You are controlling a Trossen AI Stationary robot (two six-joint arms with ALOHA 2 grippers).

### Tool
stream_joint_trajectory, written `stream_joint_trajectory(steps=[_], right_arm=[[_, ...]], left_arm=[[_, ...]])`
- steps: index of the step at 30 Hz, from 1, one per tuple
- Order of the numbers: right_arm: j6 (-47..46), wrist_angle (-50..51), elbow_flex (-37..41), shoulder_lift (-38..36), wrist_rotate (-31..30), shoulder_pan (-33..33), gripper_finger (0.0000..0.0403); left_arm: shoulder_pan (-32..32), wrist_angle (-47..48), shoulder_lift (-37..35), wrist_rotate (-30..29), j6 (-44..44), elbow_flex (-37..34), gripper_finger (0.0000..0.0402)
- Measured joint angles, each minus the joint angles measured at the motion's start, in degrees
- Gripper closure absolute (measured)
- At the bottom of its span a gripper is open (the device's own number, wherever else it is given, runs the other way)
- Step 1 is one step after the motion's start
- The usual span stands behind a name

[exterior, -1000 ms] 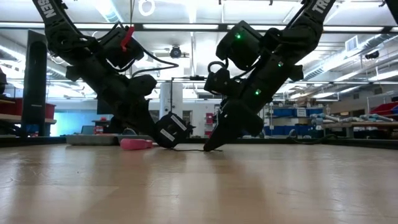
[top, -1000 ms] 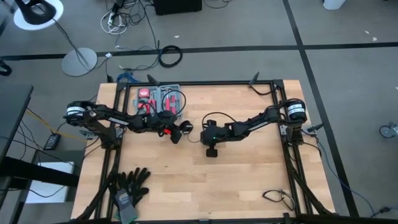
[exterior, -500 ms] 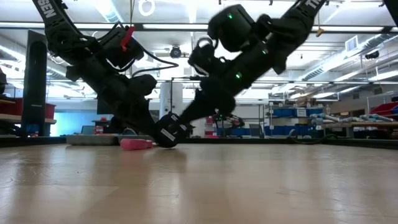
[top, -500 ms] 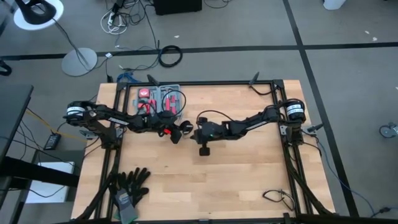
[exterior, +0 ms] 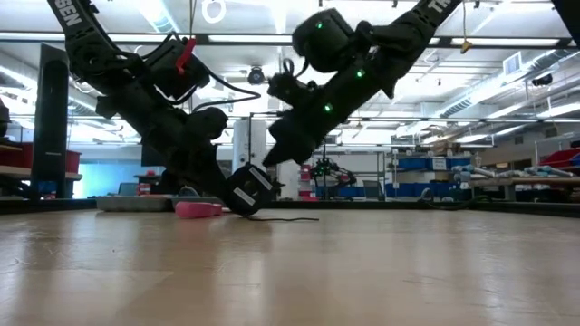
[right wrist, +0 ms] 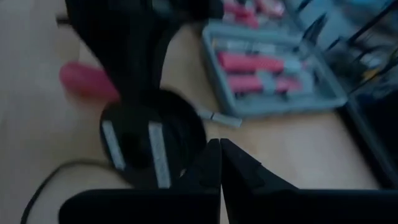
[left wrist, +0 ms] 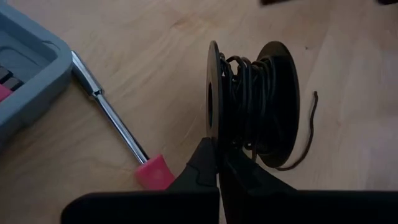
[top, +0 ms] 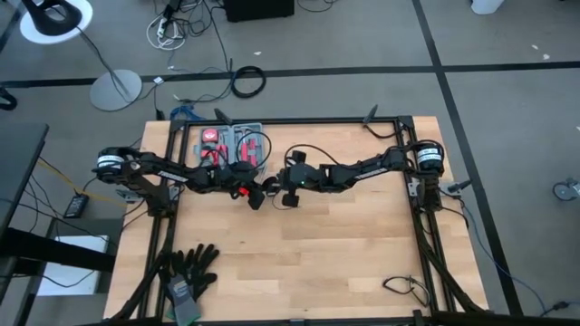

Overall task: Coil cords
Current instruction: Coil the black wire onto the spool

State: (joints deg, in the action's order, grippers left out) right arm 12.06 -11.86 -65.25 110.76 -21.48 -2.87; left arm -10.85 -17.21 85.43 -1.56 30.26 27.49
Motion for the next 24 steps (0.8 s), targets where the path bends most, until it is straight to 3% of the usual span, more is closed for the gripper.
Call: stream_joint_trajectory(steps=[24], right_arm=[[-8.4, 18.9, 0.0, -1.4, 2.1, 1.7, 0.0403]], left_arm=[[0.0, 0.4, 0.0, 0.1, -1.2, 0.0, 0.0401]])
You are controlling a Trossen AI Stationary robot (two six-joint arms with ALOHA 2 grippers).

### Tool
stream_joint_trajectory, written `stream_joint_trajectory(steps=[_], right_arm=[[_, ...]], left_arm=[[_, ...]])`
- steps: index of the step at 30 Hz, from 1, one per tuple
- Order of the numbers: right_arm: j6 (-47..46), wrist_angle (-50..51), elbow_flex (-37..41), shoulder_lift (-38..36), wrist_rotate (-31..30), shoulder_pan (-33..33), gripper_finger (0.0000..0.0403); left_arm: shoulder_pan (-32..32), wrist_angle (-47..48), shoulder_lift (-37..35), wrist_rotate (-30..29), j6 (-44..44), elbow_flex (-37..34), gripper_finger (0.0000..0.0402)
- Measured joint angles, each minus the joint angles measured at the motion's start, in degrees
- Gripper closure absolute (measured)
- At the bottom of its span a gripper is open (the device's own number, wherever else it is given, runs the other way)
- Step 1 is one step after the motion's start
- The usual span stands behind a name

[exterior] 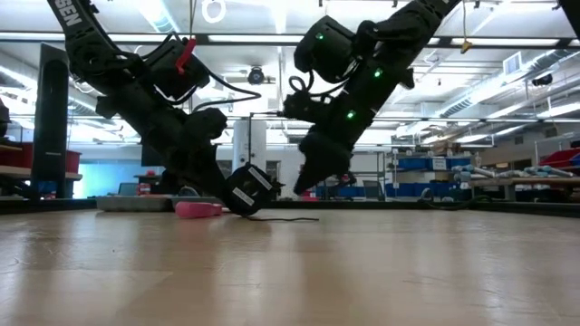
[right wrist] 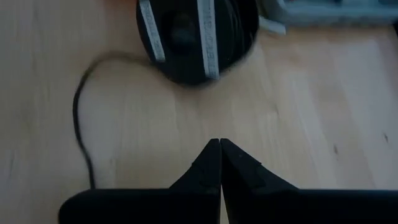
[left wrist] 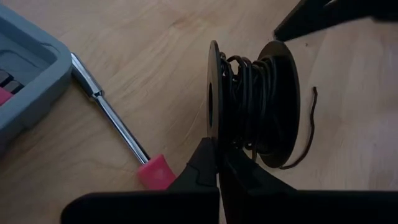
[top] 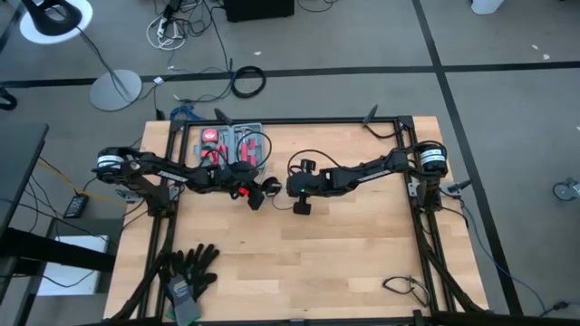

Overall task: Coil cords
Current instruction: Coil the black wire onto the spool

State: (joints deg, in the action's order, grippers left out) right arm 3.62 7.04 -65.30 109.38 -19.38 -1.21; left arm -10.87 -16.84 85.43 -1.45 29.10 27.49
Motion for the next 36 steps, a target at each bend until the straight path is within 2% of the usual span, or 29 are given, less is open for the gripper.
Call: stream_joint_trajectory(steps=[8, 13, 17, 20, 25, 30, 36], right_arm=[[-5.7, 7.3, 4.2, -9.7, 0.0, 0.4, 0.0403], [-10.2, 3.0, 11.6, -16.7, 3.0, 1.6, 0.0403], [-19.1, -5.6, 17.7, -17.8, 4.8, 2.7, 0.0400], [-20.0, -15.3, 22.1, -16.7, 5.4, 3.5, 0.0392], [-13.6, -25.9, 25.5, -14.2, 5.8, 4.4, 0.0368], [-11.1, -31.7, 23.1, -7.1, 6.2, 4.5, 0.0325], [-7.0, -31.3, 17.8, 1.0, 6.1, 4.5, 0.0269]], left_arm=[[0.0, 0.1, 0.0, 0.0, -0.2, 0.0, 0.0401], [0.0, 0.1, 0.0, -0.5, -0.4, 0.0, 0.0401], [0.0, 0.0, 0.0, -0.9, -0.5, 0.0, 0.0401], [0.0, 0.0, 0.0, -1.1, -0.5, 0.0, 0.0401], [0.0, 0.1, 0.0, -2.1, -0.4, 0.0, 0.0401], [0.0, 0.1, 0.0, -2.1, -0.4, 0.0, 0.0401], [0.0, 0.2, 0.0, -1.9, -0.4, 0.0, 0.0401]])
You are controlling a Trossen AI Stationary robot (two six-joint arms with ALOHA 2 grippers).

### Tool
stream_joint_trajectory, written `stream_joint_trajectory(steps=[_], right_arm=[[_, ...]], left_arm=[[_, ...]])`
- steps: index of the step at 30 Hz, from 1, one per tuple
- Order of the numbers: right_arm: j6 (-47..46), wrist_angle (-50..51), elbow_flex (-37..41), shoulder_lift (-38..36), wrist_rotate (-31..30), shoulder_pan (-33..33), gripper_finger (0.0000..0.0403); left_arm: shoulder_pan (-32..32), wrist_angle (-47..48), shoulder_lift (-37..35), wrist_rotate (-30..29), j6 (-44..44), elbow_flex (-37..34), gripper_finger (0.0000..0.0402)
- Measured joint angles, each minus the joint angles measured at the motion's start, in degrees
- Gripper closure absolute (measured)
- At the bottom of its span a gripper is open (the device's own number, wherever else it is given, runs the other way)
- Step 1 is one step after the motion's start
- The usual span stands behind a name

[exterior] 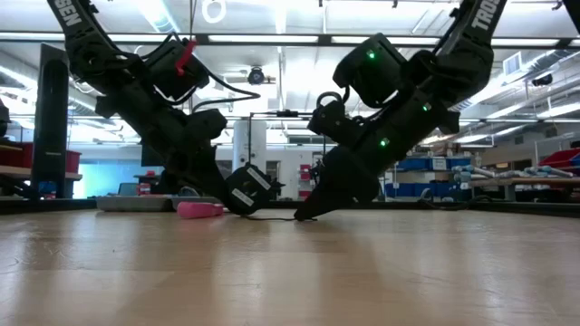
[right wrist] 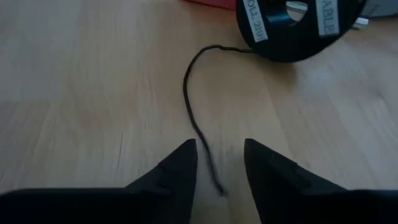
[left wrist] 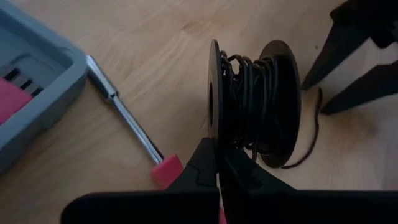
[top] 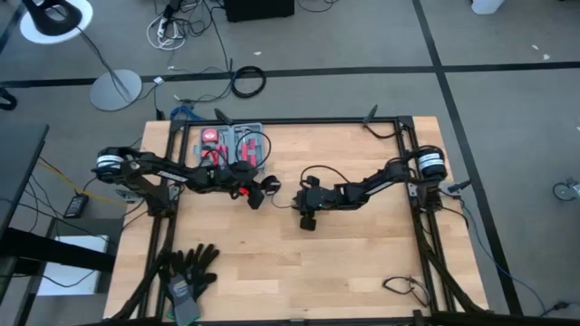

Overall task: Coil cords
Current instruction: Coil the black wire onto the spool

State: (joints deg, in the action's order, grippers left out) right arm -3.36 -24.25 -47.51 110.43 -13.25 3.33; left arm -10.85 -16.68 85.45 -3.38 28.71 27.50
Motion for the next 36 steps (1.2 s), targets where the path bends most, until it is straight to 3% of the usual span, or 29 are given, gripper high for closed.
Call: stream_joint_trajectory(steps=[3, 6, 12, 22, 30, 36], right_arm=[[-0.1, 1.5, -1.9, 1.7, -0.4, 0.0, 0.0253], [-0.2, 3.3, -3.3, 3.0, 2.2, -0.1, 0.0263], [2.2, 6.2, -6.1, 3.8, 4.1, 0.1, 0.0387], [9.9, 7.1, -13.9, 3.1, 4.3, 0.4, 0.0401], [16.1, 8.8, -18.7, 1.5, -2.7, -0.1, 0.0402], [11.8, 19.7, -20.1, 0.7, -3.0, -0.9, 0.0401]], left_arm=[[0.0, -0.1, 0.1, 0.0, 0.0, 0.0, 0.0401], [0.0, -0.2, 0.1, 0.0, 0.0, 0.0, 0.0401], [0.0, -0.7, 0.1, 0.0, 0.0, -0.1, 0.0401], [0.0, -2.4, 0.1, 0.3, 0.0, -0.1, 0.0401], [0.0, -0.1, 0.0, 0.9, 0.1, 0.0, 0.0401], [0.0, 0.1, 0.0, 1.3, 0.1, 0.0, 0.0401]])
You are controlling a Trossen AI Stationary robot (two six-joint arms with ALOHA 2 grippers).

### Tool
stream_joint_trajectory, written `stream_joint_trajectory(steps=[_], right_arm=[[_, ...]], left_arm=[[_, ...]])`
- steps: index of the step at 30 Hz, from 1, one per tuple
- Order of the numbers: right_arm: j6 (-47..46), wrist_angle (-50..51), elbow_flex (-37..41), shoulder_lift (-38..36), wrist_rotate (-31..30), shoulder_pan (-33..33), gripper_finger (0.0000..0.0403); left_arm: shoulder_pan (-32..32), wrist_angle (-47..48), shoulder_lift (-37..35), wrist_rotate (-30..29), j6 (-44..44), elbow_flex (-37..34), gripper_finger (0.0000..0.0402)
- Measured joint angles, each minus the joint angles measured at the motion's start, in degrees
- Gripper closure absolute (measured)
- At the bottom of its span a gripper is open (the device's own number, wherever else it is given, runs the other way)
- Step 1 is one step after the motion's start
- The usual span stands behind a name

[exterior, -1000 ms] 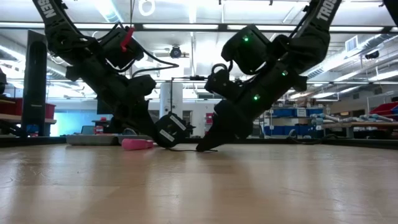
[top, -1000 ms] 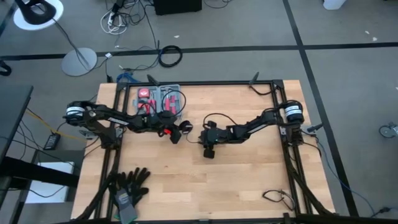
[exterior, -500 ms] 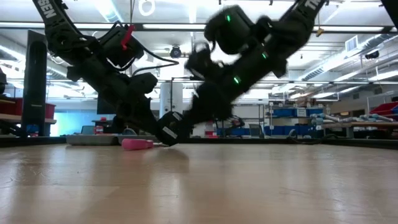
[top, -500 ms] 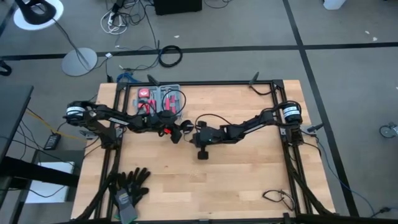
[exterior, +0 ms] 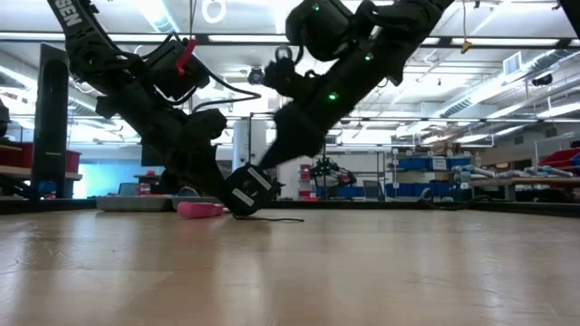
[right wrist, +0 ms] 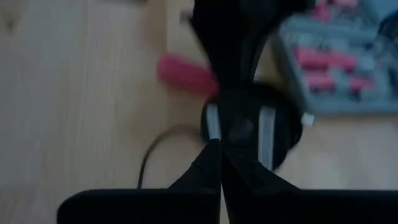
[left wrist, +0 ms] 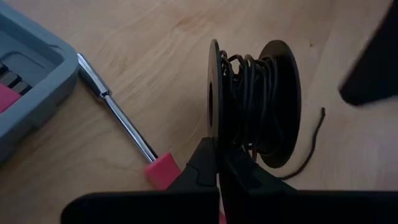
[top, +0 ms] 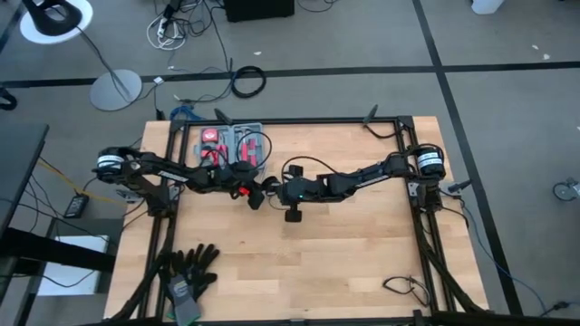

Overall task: Coil cords
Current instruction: Coil the black wire onto the spool

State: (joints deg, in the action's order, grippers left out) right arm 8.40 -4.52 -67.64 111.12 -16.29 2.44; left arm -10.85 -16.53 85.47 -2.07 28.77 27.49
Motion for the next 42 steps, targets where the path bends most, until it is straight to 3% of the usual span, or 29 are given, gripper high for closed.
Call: stream_joint_trajectory(steps=[6, 11, 19, 26, 29, 35, 42], right_arm=[[-3.7, 12.7, -0.3, -0.9, 4.5, 0.4, 0.0378], [-7.2, 26.2, -5.4, -0.7, 7.2, 0.3, 0.0341], [-7.3, 25.8, -6.6, 0.2, 13.7, -1.8, 0.0272], [-5.5, 22.0, -6.5, 4.1, 13.3, -1.0, 0.0231], [-6.8, 22.0, -6.5, 4.3, 11.9, -1.0, 0.0230], [-8.4, 23.0, -6.5, 4.2, 14.6, -1.1, 0.0246], [-8.6, 26.7, -6.5, 4.3, 14.6, -1.5, 0.0286]], left_arm=[[0.0, 0.1, 0.0, 0.2, 0.0, 0.0, 0.0401], [0.0, -0.4, 0.0, 0.3, 0.4, 0.0, 0.0401], [0.0, -0.6, 0.0, 0.3, 0.2, 0.2, 0.0401], [0.0, -0.6, -0.3, 0.4, -0.4, 1.1, 0.0401], [0.0, -0.6, -0.4, 0.4, -0.9, 1.1, 0.0401], [0.0, -0.4, -0.4, 0.4, -1.1, 1.1, 0.0401], [0.1, -2.6, -0.4, 1.1, -0.1, 1.5, 0.0401]])
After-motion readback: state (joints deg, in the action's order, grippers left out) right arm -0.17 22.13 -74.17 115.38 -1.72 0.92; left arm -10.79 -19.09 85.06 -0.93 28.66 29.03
